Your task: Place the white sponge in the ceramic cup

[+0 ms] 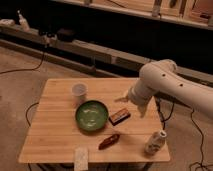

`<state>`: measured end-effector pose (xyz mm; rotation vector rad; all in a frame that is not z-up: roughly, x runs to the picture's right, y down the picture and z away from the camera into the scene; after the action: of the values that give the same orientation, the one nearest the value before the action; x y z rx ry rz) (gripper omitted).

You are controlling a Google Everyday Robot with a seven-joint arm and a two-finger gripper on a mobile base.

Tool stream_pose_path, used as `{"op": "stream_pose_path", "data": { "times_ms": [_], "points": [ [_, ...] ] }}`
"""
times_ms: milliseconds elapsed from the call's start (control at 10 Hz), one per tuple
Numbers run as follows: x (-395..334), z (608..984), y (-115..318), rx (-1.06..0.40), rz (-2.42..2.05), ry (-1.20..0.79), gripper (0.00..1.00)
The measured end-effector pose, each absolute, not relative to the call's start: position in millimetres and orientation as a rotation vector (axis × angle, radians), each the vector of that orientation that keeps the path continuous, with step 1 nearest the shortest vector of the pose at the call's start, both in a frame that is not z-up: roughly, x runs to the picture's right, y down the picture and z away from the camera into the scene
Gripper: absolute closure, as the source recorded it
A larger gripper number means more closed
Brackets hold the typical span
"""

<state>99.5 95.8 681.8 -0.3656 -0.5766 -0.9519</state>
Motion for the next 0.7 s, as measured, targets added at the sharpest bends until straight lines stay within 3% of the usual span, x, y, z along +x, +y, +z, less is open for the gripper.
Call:
{"op": "stream_pose_path", "data": {
  "times_ms": [700],
  "points": [
    [7, 701, 156, -0.413, -0.897, -0.851, 0.20]
  ]
}}
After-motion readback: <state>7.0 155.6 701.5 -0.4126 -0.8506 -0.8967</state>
